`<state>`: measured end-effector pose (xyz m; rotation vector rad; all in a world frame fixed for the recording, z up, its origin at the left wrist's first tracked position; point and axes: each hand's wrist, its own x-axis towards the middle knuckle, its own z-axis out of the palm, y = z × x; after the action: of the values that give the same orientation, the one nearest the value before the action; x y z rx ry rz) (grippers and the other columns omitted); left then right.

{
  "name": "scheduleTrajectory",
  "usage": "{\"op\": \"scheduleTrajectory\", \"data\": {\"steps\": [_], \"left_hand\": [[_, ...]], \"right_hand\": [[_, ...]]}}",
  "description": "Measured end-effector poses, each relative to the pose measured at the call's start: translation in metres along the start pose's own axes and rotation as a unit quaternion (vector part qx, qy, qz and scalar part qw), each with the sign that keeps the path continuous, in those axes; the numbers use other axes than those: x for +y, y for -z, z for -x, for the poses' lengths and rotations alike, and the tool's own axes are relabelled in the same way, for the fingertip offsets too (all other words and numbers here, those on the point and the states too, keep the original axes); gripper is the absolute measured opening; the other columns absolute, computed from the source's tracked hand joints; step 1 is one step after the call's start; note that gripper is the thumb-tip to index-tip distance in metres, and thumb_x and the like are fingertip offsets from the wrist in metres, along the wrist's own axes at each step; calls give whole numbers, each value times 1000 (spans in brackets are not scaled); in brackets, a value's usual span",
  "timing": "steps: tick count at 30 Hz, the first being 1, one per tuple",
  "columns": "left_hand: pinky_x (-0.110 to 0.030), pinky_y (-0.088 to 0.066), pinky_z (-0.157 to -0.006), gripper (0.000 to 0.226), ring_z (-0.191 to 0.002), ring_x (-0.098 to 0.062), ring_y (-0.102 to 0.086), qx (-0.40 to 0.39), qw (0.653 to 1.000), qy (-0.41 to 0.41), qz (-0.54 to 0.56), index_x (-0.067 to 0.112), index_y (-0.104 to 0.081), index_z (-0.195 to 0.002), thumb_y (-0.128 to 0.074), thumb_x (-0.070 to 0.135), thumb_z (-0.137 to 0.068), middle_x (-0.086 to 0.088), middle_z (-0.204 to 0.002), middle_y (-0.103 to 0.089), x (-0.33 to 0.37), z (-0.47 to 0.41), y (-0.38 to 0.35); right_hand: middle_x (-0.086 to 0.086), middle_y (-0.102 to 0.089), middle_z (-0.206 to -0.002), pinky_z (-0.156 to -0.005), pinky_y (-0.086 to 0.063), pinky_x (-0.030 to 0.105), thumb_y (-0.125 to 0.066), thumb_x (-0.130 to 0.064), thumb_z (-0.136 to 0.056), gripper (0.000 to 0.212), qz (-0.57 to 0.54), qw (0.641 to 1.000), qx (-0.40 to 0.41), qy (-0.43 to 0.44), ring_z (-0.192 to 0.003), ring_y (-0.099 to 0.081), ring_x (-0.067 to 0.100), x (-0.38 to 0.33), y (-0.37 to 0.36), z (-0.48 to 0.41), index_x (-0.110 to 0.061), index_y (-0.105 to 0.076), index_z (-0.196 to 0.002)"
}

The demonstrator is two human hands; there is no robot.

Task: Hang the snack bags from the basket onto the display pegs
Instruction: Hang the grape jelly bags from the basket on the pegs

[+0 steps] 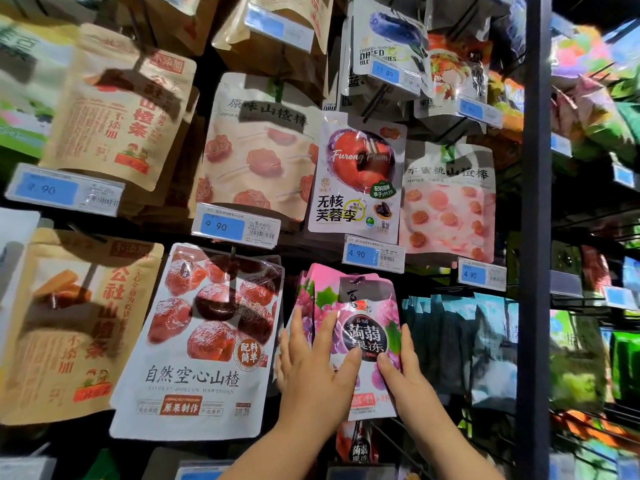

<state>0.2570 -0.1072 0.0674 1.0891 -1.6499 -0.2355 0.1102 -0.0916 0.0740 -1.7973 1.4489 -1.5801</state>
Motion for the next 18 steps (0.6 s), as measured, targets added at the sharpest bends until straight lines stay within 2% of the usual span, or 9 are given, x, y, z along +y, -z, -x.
{"op": "scheduleTrajectory", "data": {"steps": [5,7,9,12,14,18], "left_hand": [[-49,-4,-121,70,-149,-17,15,-25,1000,1,13,58,-4,-147,-45,65,-90,14,-158,28,-5,-10,-1],[-50,-8,-121,72,-150,-16,12,-31,999,-3,14,56,-3,-148,-45,65,-90,14,-159,26,-7,-12,-1],[-49,-14,-121,73,-151,-15,5,-37,999,-10,19,58,-1,-146,-46,66,-89,15,-159,24,-9,-11,-1],[-47,-16,-121,75,-151,-14,1,-42,998,-25,42,63,4,-141,-49,64,-88,16,-159,23,-12,-10,-3],[-43,-15,-119,76,-150,-11,4,-49,997,-33,53,66,8,-138,-50,63,-89,16,-158,24,-12,-10,-4],[-42,-17,-117,80,-150,-11,8,-71,994,-37,67,68,12,-136,-51,65,-87,18,-156,29,-16,-12,-6]], "right_hand": [[-8,-22,-161,-106,-29,30,-47,-47,-99,71,16,1000,8,22,-141,-33,14,7,-4,-9,-55,3,-149],[-8,-28,-159,-107,-32,32,-50,-56,-93,70,12,1000,14,21,-137,-38,14,11,-4,-13,-67,0,-141],[-11,-40,-152,-111,-37,38,-54,-67,-80,69,-8,1000,13,18,-133,-45,15,13,-4,-15,-82,-4,-125],[-22,-50,-132,-109,-42,39,-54,-67,-71,70,-52,998,-2,23,-122,-53,11,17,-7,-17,-81,-9,-123],[-26,-48,-125,-111,-39,36,-54,-64,-76,71,-63,998,-10,23,-121,-51,8,20,-9,-19,-75,-8,-129],[-26,-46,-127,-109,-41,39,-42,-52,-98,51,-61,998,10,7,-120,-52,9,23,-13,-23,-80,-6,-122]]}}
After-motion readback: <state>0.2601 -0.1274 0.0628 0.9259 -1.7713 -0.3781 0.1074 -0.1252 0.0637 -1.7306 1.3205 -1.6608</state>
